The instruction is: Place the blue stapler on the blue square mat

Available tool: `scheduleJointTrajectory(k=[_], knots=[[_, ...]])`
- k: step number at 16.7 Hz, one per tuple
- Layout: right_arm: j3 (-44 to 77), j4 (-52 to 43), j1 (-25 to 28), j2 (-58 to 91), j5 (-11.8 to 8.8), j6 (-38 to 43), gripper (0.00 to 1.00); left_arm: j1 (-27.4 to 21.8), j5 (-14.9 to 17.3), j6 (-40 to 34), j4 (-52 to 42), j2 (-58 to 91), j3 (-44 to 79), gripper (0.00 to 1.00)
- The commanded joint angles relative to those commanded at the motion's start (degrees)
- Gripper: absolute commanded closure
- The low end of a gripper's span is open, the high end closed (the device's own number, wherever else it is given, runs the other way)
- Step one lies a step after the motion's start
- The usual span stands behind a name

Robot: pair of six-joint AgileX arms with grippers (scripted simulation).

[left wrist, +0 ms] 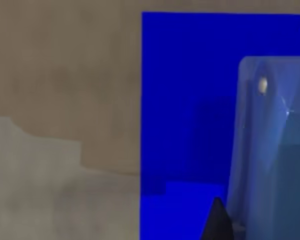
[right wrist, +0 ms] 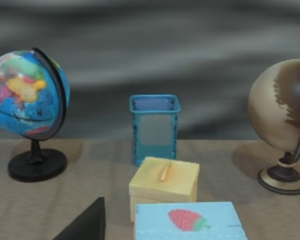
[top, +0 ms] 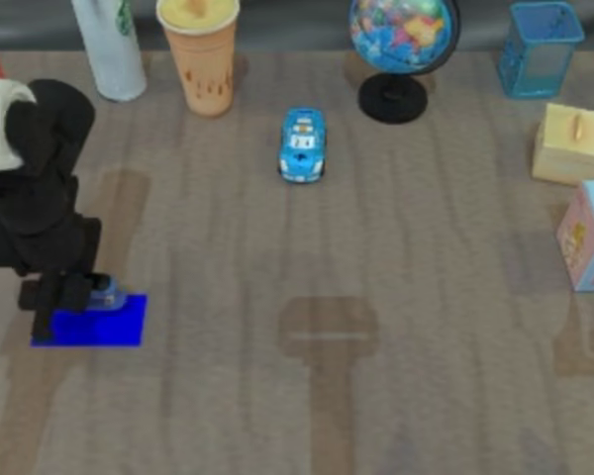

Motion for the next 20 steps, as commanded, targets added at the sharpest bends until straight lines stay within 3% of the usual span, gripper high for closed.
scheduleJointTrajectory(k=[5, 18, 20], knots=[[0.0, 0.0, 0.0, 0.0, 0.0, 0.0, 0.00, 0.0, 0.0, 0.0, 0.8, 0.4, -0.6, 1.00], [0.0, 0.0, 0.0, 0.0, 0.0, 0.0, 0.00, 0.0, 0.0, 0.0, 0.8, 0.4, -0.6, 0.02], [0.0, 0.0, 0.0, 0.0, 0.0, 0.0, 0.00, 0.0, 0.0, 0.0, 0.8, 0.4, -0.6, 0.00]])
